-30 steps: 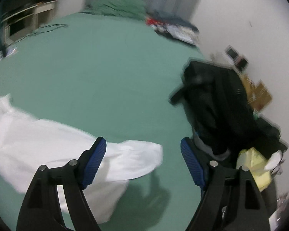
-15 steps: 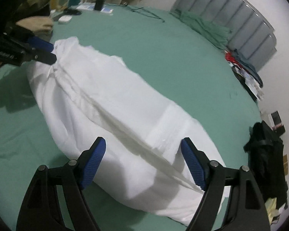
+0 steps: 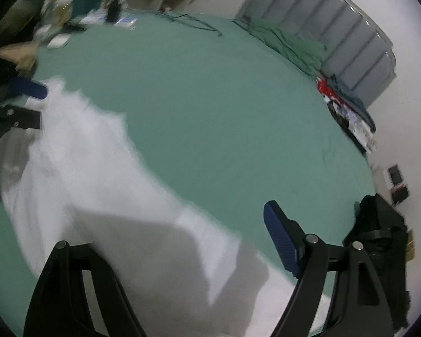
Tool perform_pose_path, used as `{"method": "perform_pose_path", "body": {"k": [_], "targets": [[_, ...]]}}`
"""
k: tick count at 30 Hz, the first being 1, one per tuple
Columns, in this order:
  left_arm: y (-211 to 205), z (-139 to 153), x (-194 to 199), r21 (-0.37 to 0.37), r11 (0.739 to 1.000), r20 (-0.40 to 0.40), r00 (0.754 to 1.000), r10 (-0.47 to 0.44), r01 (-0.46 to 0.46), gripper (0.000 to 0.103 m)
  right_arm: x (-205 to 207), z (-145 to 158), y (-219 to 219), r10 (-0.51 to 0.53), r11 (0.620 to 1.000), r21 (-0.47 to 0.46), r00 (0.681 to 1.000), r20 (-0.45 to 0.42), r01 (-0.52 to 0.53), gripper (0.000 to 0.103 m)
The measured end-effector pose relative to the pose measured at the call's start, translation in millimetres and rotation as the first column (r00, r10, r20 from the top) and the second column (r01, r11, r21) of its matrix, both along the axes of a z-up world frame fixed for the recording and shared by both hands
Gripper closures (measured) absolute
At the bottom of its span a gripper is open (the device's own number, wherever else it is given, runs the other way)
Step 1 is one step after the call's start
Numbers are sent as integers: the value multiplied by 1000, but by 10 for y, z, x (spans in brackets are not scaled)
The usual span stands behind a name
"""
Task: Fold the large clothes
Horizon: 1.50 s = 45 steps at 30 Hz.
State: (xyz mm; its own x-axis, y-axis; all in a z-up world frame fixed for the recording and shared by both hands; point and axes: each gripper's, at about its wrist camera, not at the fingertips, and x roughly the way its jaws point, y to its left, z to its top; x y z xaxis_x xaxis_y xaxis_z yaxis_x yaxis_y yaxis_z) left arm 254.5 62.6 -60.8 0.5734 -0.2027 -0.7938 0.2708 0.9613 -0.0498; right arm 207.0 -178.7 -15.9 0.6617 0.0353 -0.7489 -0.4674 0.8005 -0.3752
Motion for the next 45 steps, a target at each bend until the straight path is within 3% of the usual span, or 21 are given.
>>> {"method": "perform_pose_path", "body": {"k": [4, 7, 10, 12, 15, 19, 23, 26, 28, 30, 34, 37, 40, 43, 45], "targets": [[279, -27, 121, -45, 996, -4, 997, 82, -82, 55, 510, -8, -124, -59, 994, 90, 995, -80, 66, 23], [368, -41, 127, -65, 995, -10, 997, 79, -80, 55, 911, -128, -221, -104, 978, 154, 973, -205, 137, 23], [382, 9, 106, -126, 992, -5, 1000, 20, -20, 55, 1142, -184, -266, -133, 969, 170, 957, -256, 180, 23], [320, 26, 100, -151, 987, -8, 998, -60, 58, 55, 1230, -163, -267, -159, 968, 151, 956, -247, 200, 23], [164, -97, 84, -69, 990, -41, 991, -126, 123, 55, 1114, -12, -241, -138, 978, 130, 973, -186, 163, 23], [175, -363, 242, 36, 999, -108, 994, -35, 39, 55, 768, 123, -320, -113, 989, 86, 989, -99, 121, 23], [268, -472, 458, 143, 989, -101, 994, 48, -33, 55, 354, 98, -693, -163, 976, 124, 980, -114, 177, 23], [443, -509, 711, 135, 981, -101, 983, 151, -137, 55, 159, -24, -972, -217, 965, 120, 966, -138, 234, 23], [658, -469, 787, 117, 958, -70, 960, 270, -261, 55, 51, -64, -1142, -264, 953, 114, 955, -136, 280, 23], [816, -398, 774, 52, 948, -50, 947, 317, -314, 55, -76, -95, -1404, -325, 927, 149, 935, -142, 345, 23], [888, -303, 600, -3, 932, -19, 932, 362, -362, 55, -407, -191, -1810, -458, 857, 193, 877, -144, 478, 23], [861, -280, 297, -80, 932, -52, 935, 351, -354, 55, -639, -360, -2065, -525, 786, 251, 825, -211, 565, 23], [779, -364, -40, -136, 937, -118, 944, 307, -322, 53, -763, -507, -2258, -527, 698, 375, 792, -309, 610, 23], [614, -553, -313, -102, 952, -194, 945, 265, -288, 53, -823, -659, -2304, -498, 617, 482, 783, -372, 622, 22], [549, -606, -439, -55, 961, -162, 952, 260, -272, 52, -882, -653, -2225, -494, 620, 502, 797, -347, 603, 23]]}}
